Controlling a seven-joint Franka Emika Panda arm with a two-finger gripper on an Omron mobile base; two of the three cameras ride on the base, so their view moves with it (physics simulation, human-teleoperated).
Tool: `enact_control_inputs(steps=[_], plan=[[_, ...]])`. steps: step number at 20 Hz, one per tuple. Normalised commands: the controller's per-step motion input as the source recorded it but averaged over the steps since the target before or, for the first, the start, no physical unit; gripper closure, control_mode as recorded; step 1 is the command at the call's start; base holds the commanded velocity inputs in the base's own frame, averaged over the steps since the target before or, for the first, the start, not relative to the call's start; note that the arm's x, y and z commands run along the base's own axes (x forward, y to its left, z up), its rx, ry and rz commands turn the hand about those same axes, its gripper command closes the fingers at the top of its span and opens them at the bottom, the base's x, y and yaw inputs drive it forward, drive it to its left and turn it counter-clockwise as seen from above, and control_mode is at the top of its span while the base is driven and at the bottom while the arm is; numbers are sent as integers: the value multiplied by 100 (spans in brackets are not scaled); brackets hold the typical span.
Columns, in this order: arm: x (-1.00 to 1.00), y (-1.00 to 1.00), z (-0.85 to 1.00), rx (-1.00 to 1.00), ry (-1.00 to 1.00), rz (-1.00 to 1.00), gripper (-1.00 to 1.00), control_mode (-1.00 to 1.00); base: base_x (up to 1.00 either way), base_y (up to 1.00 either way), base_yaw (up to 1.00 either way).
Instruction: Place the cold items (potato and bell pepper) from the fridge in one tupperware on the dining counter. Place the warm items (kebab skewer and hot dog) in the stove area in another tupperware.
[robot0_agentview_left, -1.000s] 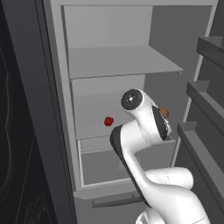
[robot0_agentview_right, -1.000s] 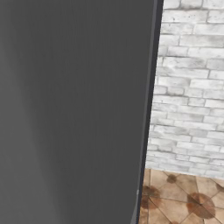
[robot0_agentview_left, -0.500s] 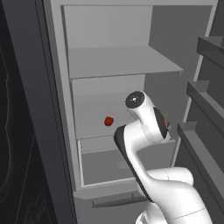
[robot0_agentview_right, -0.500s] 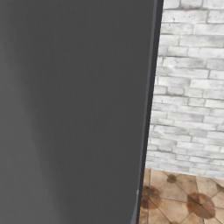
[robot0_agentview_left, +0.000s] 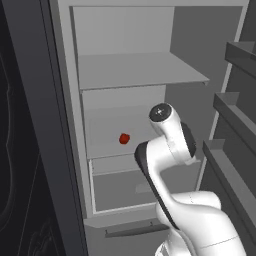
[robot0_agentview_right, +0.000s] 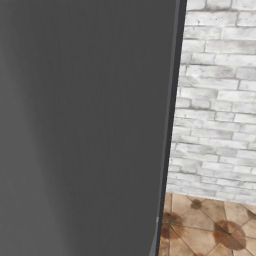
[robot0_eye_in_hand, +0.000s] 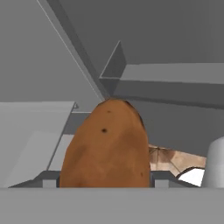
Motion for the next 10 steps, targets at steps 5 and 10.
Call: enact_control_inputs(steps=[5, 10], plan=[[0, 0, -18, 1, -2, -3, 100, -100, 0, 0, 0], [0, 0, 0, 0, 0, 0, 100, 100, -19, 0, -8]])
